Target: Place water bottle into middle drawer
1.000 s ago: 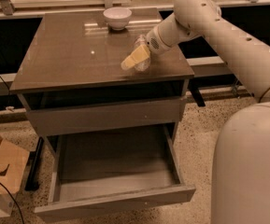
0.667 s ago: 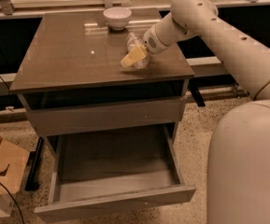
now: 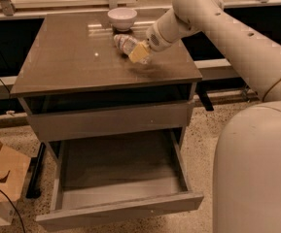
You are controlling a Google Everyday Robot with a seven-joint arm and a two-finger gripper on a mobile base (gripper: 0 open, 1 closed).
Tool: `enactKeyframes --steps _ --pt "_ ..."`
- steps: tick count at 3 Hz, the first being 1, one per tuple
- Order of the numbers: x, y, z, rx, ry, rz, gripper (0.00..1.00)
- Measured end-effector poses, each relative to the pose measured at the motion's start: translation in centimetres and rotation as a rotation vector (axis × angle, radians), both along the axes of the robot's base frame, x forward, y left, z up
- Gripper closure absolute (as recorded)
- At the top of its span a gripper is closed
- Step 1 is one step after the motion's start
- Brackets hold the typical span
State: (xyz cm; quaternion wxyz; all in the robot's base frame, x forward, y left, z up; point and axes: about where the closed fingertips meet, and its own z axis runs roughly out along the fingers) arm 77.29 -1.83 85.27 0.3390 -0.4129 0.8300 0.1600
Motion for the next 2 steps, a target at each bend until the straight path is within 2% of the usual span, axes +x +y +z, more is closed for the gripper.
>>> enactKeyframes --steps 1,2 --pt "-1.2 0.7 1.7 0.002 -0.040 0.056 0.93" --pt "-4.6 0.9 4.2 0.012 -0.112 0.157 1.00"
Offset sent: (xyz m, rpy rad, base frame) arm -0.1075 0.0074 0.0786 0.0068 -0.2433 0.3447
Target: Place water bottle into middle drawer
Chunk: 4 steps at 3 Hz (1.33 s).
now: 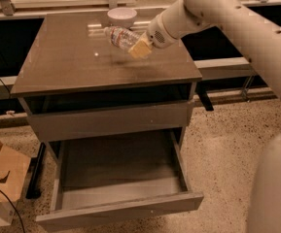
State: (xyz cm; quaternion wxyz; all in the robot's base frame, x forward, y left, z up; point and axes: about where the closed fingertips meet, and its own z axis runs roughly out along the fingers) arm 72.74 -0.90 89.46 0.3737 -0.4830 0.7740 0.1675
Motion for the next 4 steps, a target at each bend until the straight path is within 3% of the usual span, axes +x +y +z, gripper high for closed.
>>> enactKeyframes --steps 1,2,3,4 --pt "-5.8 -0.6 2.2 0.021 -0.068 0.144 1.00" --pt "-11.7 -2.7 3.3 0.025 -0.120 0.264 1.00" --pt "-17.0 -5.8 2.6 0.010 -0.117 0.348 1.00" --pt "-21.5 -8.1 -0.3 0.008 -0.047 0.410 1.00"
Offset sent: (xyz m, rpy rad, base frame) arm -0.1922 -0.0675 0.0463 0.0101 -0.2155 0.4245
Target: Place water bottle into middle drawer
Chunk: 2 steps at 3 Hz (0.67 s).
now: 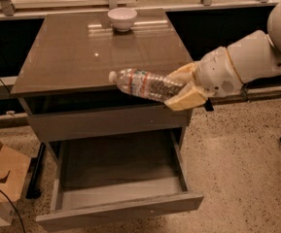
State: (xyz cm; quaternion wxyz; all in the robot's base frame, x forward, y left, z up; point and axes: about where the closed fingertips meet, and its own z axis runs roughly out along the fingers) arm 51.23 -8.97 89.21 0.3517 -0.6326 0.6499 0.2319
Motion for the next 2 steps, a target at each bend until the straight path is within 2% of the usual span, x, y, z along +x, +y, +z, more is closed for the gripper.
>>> enactKeyframes --steps 1,2 --pt "-2.6 -0.1 -4.6 -0.009 0.105 0.017 1.00" --pt "-4.7 1.2 -11.9 -0.017 0.260 -0.017 1.00"
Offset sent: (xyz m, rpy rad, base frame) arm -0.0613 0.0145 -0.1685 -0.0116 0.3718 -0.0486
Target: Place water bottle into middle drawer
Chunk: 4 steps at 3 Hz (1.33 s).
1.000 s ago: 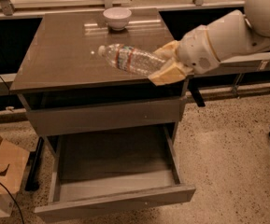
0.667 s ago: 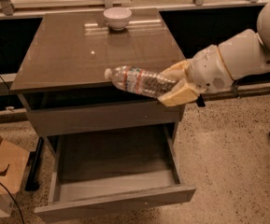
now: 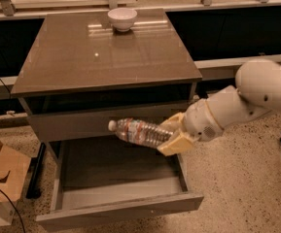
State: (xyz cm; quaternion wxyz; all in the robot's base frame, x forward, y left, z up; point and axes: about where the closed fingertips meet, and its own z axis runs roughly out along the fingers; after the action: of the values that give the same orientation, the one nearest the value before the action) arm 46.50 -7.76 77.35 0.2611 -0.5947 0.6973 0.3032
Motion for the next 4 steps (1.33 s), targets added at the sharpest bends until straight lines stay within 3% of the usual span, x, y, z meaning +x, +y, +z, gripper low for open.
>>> enactKeyframes --steps 1,2,4 --pt "-0.1 1.4 -4.8 -0.019 0.062 -0.071 1.00" --pt "-0.2 1.7 -5.4 -0.025 0.070 -0.071 1.00" --pt "0.0 4.2 -12.6 -0.060 0.151 -0.071 1.00"
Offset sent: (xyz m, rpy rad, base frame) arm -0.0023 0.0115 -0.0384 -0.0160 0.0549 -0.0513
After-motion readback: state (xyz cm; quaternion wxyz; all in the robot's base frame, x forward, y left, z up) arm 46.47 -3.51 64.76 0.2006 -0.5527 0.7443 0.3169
